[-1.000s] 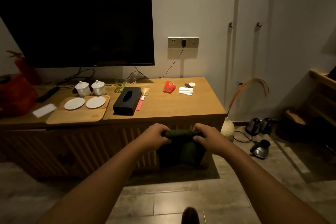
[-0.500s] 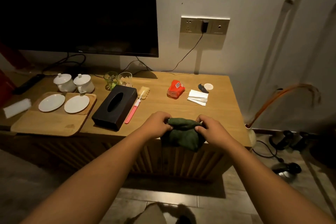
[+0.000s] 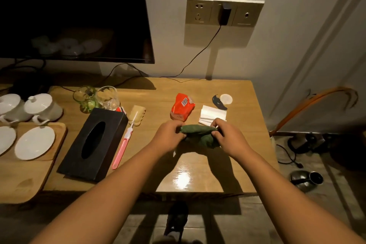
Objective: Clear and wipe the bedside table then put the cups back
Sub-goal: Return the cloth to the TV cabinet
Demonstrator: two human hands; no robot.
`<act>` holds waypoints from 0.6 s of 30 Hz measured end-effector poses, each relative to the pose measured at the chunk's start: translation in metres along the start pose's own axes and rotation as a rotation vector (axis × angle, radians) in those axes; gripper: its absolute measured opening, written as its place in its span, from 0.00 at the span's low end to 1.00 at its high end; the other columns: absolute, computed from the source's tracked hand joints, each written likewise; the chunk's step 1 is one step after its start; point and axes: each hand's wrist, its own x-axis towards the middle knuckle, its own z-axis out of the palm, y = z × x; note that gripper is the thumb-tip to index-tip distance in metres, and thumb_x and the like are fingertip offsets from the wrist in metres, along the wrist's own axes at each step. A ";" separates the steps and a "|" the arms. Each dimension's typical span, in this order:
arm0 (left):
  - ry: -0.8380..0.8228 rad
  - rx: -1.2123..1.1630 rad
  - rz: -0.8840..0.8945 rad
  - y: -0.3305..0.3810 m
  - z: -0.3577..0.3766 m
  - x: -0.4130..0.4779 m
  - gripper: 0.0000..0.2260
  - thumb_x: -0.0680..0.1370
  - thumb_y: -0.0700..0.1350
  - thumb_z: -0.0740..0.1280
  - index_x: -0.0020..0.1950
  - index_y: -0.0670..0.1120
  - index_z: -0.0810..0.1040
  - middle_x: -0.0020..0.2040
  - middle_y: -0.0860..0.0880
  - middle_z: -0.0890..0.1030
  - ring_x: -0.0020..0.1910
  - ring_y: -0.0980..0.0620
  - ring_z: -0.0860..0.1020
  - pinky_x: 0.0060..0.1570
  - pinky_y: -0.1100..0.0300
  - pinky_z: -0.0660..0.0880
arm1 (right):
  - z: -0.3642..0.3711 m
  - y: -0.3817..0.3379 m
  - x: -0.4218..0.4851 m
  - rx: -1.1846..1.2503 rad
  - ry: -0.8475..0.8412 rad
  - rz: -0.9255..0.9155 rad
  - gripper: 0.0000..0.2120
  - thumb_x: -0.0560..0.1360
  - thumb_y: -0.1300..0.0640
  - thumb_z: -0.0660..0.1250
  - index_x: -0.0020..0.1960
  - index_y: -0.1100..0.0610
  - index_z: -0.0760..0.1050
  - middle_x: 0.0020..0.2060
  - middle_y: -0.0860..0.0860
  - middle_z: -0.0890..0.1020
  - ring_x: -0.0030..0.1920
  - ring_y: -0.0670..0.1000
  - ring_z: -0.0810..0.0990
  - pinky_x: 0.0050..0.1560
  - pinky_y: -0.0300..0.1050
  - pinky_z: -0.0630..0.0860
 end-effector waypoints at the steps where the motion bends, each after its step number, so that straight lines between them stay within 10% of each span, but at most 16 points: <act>1: -0.015 0.002 -0.011 -0.006 0.004 0.000 0.07 0.75 0.39 0.69 0.51 0.48 0.82 0.49 0.48 0.82 0.50 0.49 0.78 0.51 0.52 0.76 | 0.005 0.004 0.000 -0.003 -0.030 0.004 0.05 0.78 0.53 0.64 0.46 0.45 0.69 0.39 0.47 0.79 0.41 0.50 0.77 0.38 0.50 0.75; 10: -0.141 -0.042 -0.084 -0.078 0.051 0.015 0.05 0.77 0.40 0.66 0.44 0.38 0.75 0.39 0.43 0.78 0.40 0.45 0.76 0.44 0.54 0.72 | 0.066 0.046 -0.004 0.089 -0.160 0.029 0.04 0.78 0.56 0.62 0.47 0.49 0.73 0.38 0.46 0.81 0.41 0.51 0.78 0.42 0.47 0.73; 18: -0.033 -0.052 -0.082 -0.082 0.058 0.048 0.04 0.81 0.46 0.60 0.46 0.51 0.69 0.42 0.52 0.79 0.41 0.56 0.78 0.39 0.59 0.73 | 0.076 0.051 0.035 0.177 0.038 0.132 0.05 0.77 0.58 0.64 0.49 0.51 0.78 0.44 0.47 0.84 0.46 0.51 0.80 0.47 0.47 0.75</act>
